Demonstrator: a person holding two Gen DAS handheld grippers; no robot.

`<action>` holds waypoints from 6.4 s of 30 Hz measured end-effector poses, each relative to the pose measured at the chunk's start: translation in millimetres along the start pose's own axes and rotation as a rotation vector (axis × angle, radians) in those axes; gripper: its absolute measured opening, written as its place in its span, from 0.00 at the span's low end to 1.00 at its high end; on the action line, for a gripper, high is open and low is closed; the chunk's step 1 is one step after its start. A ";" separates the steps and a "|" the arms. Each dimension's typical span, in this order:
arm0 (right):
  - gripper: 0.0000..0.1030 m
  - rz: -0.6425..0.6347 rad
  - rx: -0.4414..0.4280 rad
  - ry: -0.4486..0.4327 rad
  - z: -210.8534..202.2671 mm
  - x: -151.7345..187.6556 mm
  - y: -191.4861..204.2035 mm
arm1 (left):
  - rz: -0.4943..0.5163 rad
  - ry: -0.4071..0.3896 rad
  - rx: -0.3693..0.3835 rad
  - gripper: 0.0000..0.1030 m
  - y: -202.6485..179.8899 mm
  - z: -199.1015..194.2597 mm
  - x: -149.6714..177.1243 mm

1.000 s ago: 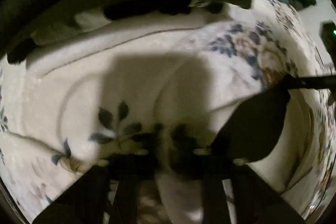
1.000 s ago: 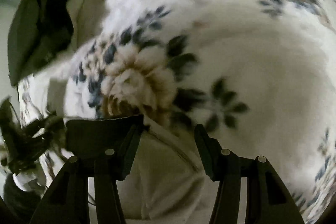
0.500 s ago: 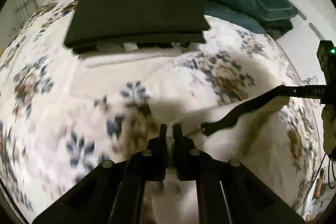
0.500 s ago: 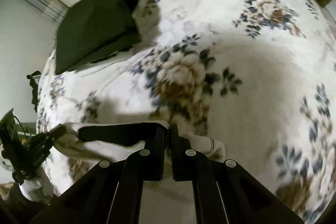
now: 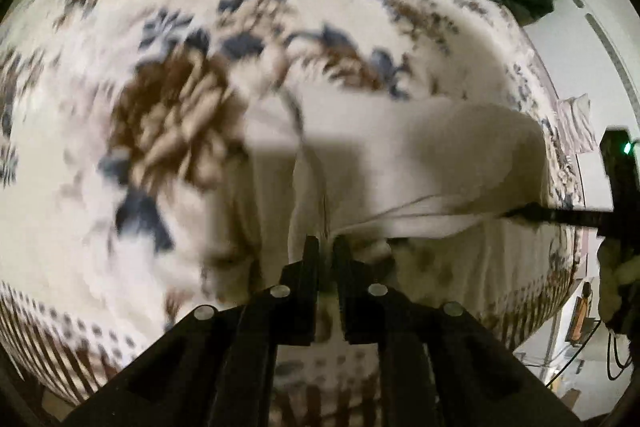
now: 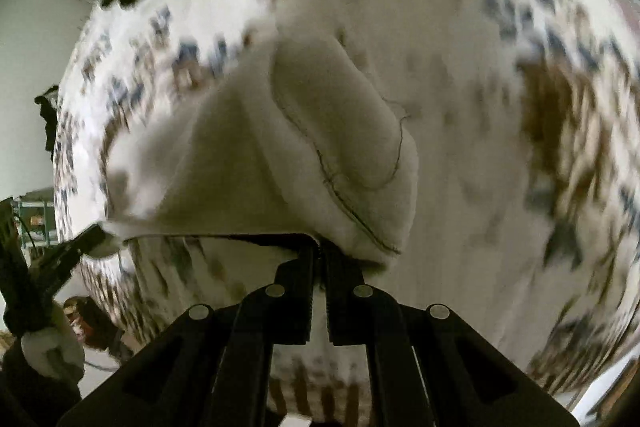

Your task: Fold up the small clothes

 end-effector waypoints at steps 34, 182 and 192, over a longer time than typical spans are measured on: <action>0.02 0.397 -0.172 -0.069 18.6 -152.2 -52.4 | -0.221 0.037 0.205 0.05 93.8 88.5 -162.9; 0.19 0.086 -0.614 -0.142 -97.3 -341.2 200.4 | -0.162 -0.387 0.226 0.17 157.8 -67.1 -415.6; 0.21 0.065 -0.432 -0.171 -47.5 -489.8 252.7 | -0.100 -0.259 -0.057 0.37 204.4 -1.3 -513.6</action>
Point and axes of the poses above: each gripper's, at about its wrist camera, not at the fingertips, and z roughly the way its jaws point, y to its left, x to its underside, the point moved 4 cm from there along z, roughly the way its jaws point, and after that the axes turned 8 degrees about z, right-handed, at the moved point
